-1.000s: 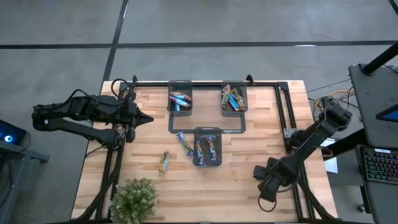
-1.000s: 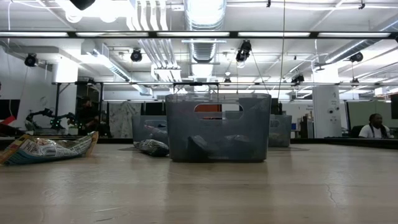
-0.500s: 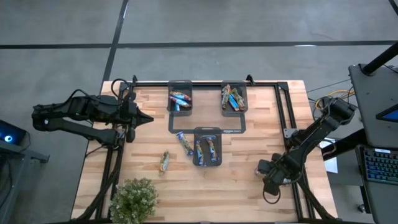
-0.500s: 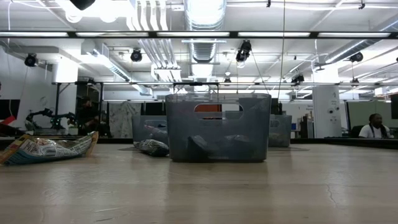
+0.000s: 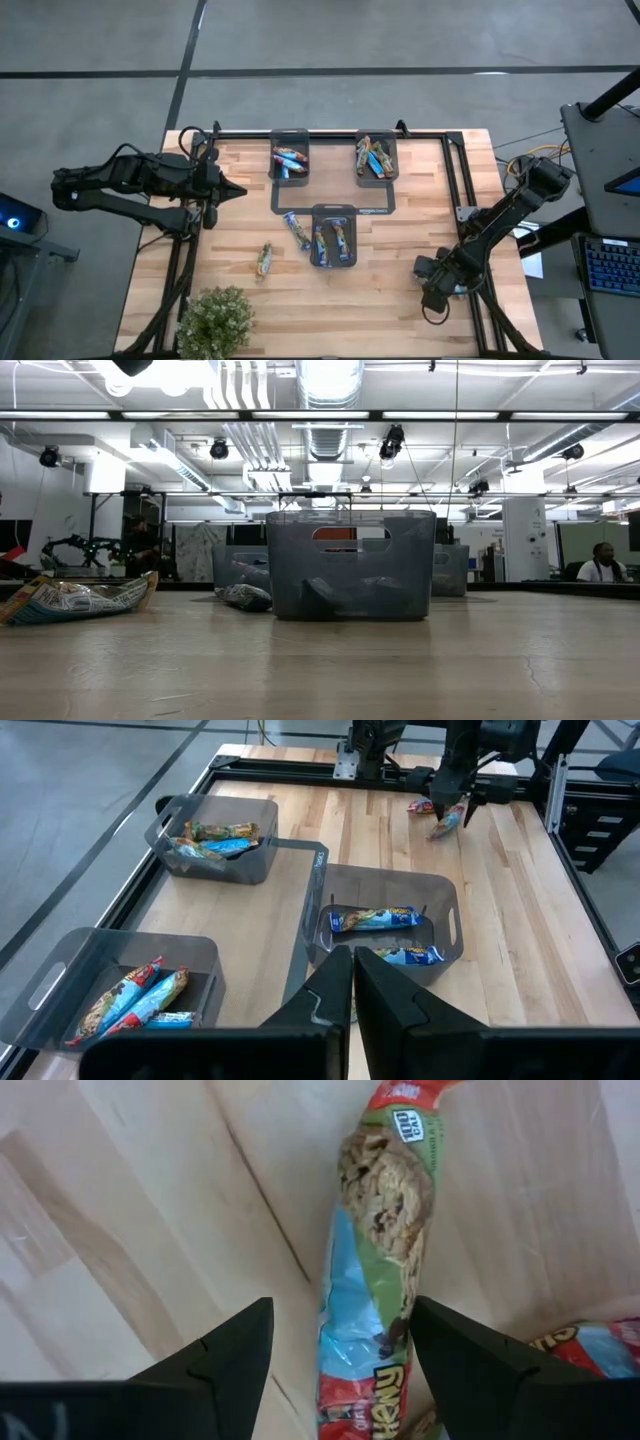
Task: Pick and place Granola Bars by type
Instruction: Put the red granola bar into the left black bin
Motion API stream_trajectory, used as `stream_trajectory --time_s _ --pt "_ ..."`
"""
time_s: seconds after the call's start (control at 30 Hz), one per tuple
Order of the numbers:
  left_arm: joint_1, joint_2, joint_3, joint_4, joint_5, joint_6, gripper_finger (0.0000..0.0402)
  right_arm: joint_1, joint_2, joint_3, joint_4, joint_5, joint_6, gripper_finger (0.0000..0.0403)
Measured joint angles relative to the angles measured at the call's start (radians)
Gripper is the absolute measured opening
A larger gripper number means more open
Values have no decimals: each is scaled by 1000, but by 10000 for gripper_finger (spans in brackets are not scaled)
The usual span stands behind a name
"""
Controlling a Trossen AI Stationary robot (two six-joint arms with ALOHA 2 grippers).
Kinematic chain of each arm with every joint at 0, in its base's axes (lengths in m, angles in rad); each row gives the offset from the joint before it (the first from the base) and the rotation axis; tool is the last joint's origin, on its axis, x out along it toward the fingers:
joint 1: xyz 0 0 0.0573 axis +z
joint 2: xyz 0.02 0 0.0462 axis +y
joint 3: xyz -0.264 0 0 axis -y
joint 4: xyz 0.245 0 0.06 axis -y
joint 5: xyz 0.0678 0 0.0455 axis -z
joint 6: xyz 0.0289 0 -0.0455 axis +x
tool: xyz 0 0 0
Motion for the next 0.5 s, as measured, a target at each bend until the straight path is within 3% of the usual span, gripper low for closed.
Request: stream_trajectory --time_s 0.5 --pt "0 0 0 0 0 0 0 -3 -2 -20 20 -14 11 226"
